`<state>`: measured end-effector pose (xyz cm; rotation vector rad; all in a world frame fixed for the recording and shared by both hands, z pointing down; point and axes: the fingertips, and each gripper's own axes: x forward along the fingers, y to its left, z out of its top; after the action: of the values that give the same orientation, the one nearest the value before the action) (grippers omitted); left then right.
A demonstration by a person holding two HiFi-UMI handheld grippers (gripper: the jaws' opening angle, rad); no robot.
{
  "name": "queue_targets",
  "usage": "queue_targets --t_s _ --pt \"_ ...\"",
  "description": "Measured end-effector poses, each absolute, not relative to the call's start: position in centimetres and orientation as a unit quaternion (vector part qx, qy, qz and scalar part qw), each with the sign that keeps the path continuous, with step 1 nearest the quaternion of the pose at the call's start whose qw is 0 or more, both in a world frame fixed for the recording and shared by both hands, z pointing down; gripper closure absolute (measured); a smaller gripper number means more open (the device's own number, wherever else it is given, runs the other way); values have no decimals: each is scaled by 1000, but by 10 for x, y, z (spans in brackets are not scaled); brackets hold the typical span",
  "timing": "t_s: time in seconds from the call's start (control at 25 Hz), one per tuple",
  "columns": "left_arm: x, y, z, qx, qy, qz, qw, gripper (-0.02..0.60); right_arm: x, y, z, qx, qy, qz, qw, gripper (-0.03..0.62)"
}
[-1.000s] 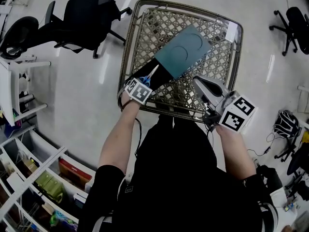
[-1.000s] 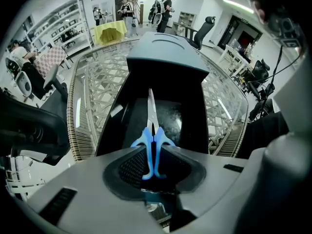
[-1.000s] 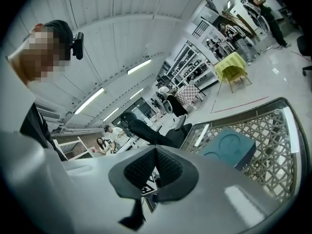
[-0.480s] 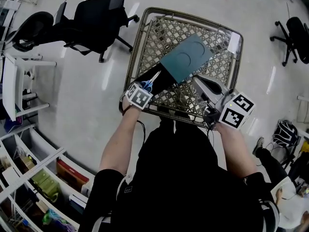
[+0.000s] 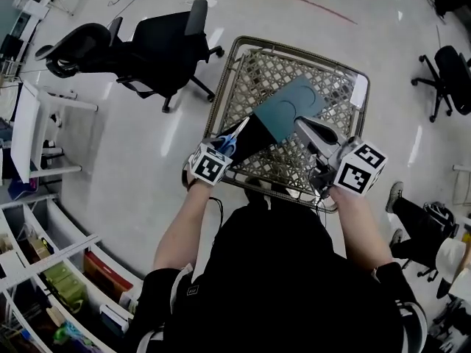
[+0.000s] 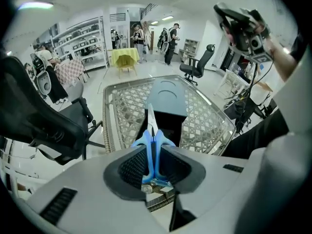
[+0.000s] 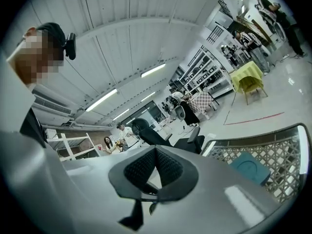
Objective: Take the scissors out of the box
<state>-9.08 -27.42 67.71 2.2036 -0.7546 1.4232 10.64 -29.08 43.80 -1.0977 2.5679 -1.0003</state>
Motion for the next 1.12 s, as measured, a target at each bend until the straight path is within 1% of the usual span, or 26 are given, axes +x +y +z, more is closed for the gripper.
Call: queue_targets --t_s 0.24,0.64,0.84,1.12 --pt "-88 -289 622 822 -316 421 218 486 110 -298 416 -378 866 -314 92 584" --pt "-92 -297 542 861 -340 319 204 486 109 -298 381 -392 872 -278 93 583" --pt "-94 -307 501 877 -353 273 180 486 115 -296 369 -402 873 -260 92 584" --pt "-80 -317 426 905 -353 187 145 486 126 -295 355 -417 871 -240 100 583"
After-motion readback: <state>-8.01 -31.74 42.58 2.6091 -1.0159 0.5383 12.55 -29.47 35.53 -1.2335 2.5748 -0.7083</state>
